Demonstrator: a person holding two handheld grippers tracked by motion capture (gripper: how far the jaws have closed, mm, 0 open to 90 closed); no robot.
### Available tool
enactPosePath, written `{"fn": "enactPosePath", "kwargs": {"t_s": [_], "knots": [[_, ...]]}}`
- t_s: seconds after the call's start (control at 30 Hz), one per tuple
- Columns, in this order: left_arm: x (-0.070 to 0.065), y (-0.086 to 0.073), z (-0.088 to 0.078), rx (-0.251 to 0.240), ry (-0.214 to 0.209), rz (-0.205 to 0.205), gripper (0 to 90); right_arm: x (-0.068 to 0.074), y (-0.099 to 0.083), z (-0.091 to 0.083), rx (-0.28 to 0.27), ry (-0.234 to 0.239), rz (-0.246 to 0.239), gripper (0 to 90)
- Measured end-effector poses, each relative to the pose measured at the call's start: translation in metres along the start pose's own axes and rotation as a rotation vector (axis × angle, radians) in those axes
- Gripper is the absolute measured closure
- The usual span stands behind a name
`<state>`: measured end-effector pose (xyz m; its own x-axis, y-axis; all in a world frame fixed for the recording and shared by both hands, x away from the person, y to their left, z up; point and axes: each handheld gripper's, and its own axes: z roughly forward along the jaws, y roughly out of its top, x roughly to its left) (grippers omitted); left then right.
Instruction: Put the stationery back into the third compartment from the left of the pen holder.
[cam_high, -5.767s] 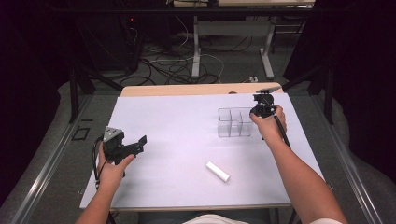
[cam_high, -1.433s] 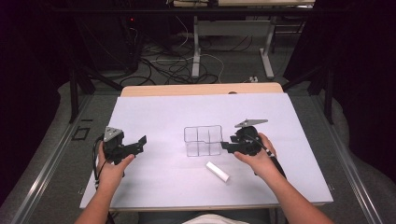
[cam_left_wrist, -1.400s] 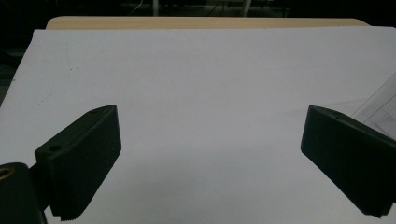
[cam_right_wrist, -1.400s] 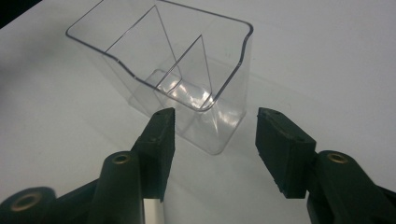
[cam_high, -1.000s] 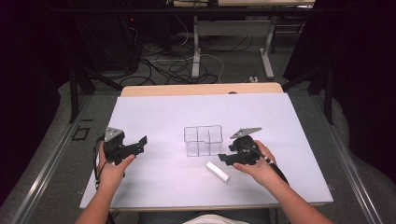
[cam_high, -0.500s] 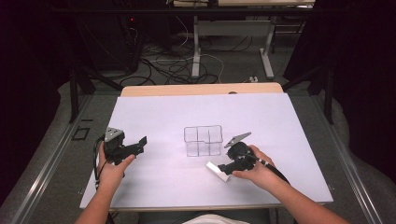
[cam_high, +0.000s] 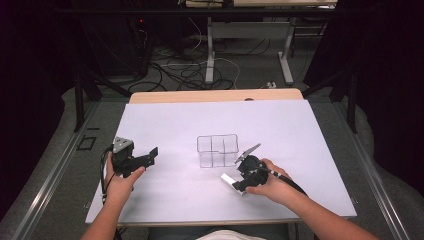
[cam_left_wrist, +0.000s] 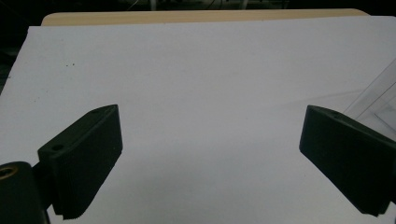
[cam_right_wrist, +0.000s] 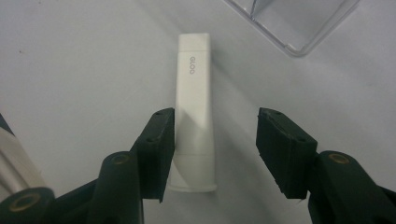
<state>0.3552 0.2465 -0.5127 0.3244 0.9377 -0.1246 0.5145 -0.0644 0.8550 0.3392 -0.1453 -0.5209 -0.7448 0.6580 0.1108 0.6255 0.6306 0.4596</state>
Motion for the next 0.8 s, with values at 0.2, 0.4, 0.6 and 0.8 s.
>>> {"fn": "enactPosePath", "kwargs": {"t_s": [0.2,0.4,0.6,0.8], "knots": [[0.0,0.0,0.0,0.004,0.003,0.001,6.0,0.0,-0.001,0.005,0.036,0.013,0.018,48.9],[0.0,0.0,0.002,0.008,0.0,0.003,5.9,0.001,-0.005,0.008,0.071,0.026,0.028,51.4],[-0.001,0.0,0.002,0.009,-0.001,0.004,6.0,0.006,-0.004,0.011,0.083,0.007,0.019,55.3],[0.0,0.0,0.002,0.009,0.001,0.003,5.9,0.013,-0.004,0.012,0.092,-0.05,-0.011,60.9]]}}
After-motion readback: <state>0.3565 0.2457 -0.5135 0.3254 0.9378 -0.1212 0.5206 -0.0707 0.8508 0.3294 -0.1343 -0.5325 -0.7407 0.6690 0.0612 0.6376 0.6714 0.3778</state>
